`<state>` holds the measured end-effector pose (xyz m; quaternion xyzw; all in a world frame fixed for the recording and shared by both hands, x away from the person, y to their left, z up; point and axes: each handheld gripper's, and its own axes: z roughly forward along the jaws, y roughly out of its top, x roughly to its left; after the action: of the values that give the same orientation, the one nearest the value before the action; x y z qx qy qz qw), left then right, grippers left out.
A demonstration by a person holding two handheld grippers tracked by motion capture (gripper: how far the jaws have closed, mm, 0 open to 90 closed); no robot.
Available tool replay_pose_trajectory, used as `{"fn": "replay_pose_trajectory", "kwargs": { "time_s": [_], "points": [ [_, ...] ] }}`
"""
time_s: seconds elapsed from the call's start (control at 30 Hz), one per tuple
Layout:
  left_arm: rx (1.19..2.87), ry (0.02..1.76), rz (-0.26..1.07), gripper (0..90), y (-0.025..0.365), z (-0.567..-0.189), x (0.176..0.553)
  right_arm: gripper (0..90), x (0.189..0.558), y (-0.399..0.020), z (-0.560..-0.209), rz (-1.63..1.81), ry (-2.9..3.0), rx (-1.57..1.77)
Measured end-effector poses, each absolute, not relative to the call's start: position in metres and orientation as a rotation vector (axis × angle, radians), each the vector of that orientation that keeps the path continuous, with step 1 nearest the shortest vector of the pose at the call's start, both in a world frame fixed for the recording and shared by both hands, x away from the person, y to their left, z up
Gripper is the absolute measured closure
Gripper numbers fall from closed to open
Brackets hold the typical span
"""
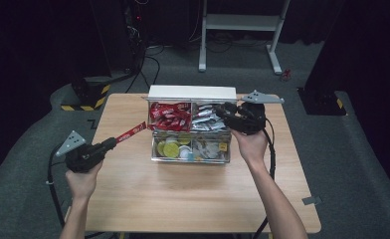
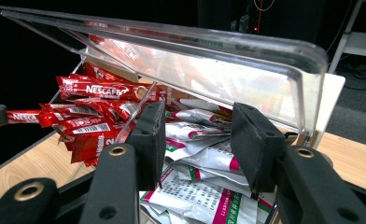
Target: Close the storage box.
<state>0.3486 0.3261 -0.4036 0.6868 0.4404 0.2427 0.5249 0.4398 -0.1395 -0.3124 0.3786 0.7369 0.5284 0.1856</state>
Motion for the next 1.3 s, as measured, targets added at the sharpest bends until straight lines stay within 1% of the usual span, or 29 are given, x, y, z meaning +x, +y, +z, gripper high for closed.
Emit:
{"fn": "replay_pose_trajectory", "kwargs": {
  "time_s": [0.83,1.03,1.3],
  "points": [
    [1.689,1.146,0.575,86.2,0.314,-0.446,0.367,54.7,0.439,-0.138,-0.31,1.471,2.085,1.073],
    [1.715,1.183,0.564,86.1,0.311,-0.465,0.374,54.5,0.438,-0.138,-0.31,1.463,2.087,1.071],
    [1.737,1.214,0.558,86.0,0.309,-0.48,0.381,54.3,0.438,-0.138,-0.31,1.464,2.081,1.068]
  ]
}}
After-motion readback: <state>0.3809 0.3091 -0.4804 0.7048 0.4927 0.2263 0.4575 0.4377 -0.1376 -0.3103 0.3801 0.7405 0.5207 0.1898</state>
